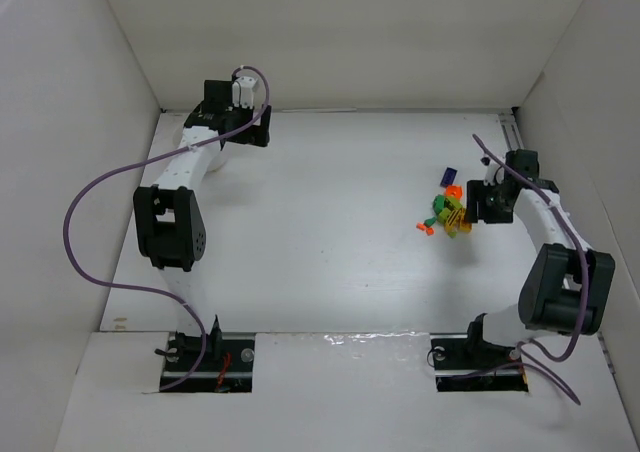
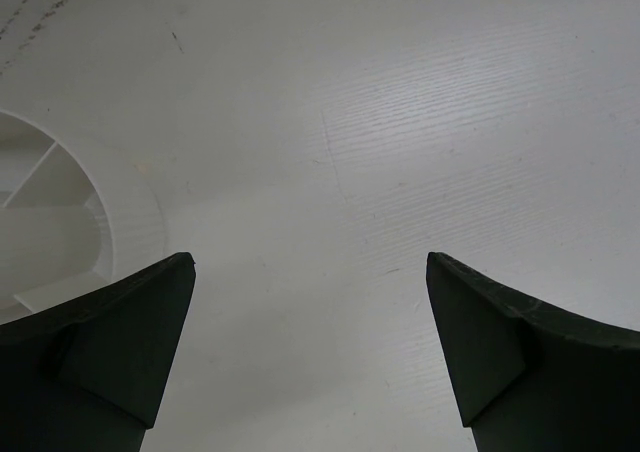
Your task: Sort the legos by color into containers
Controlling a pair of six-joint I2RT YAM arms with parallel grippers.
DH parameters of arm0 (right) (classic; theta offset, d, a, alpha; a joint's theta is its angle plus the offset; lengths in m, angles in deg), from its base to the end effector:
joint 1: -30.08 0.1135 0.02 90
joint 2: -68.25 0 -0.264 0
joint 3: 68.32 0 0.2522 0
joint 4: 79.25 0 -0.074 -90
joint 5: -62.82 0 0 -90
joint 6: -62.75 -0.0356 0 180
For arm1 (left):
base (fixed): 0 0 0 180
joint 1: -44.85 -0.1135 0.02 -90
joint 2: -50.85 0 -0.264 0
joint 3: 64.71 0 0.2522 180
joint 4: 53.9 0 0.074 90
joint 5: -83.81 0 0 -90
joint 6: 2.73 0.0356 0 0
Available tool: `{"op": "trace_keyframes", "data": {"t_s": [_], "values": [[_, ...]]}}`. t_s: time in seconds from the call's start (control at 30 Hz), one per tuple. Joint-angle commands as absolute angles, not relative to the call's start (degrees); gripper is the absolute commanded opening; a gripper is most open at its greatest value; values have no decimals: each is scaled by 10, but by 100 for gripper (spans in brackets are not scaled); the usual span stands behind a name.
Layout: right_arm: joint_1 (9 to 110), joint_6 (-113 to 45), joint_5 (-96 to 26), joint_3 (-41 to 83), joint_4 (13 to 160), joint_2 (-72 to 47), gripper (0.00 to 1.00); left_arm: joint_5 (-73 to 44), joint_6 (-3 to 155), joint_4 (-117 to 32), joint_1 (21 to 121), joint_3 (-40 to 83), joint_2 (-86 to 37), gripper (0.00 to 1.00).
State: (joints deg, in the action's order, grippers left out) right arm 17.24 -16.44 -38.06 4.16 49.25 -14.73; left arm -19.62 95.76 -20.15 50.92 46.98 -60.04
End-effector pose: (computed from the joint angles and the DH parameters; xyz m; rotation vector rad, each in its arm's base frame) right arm 0.2812 -0.0572 0.2334 -0.0158 2.6244 0.1105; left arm 0.4540 -0.0566 0.3046 0.4056 2.0978 -0.2265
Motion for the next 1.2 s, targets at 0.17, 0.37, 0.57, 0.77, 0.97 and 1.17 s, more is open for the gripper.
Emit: {"op": "trace_keyframes", "data": {"t_s": [0.17, 0.37, 0.57, 0.77, 0.97, 1.17], "values": [[202, -195, -294, 82, 476, -216, 70, -185, 950, -215, 513, 461, -575, 100], [232, -195, -250, 82, 487, -235, 71, -168, 955, -215, 513, 455, -575, 100], [263, -212, -239, 88, 492, -268, 70, -168, 955, -215, 513, 455, -575, 100], [268, -221, -223, 107, 503, -296, 70, -163, 961, -204, 513, 475, -587, 100], [257, -226, -210, 129, 503, -319, 67, -163, 966, -197, 513, 492, -603, 100], [252, -226, -203, 129, 497, -324, 60, -163, 971, -197, 513, 493, -609, 100]]}}
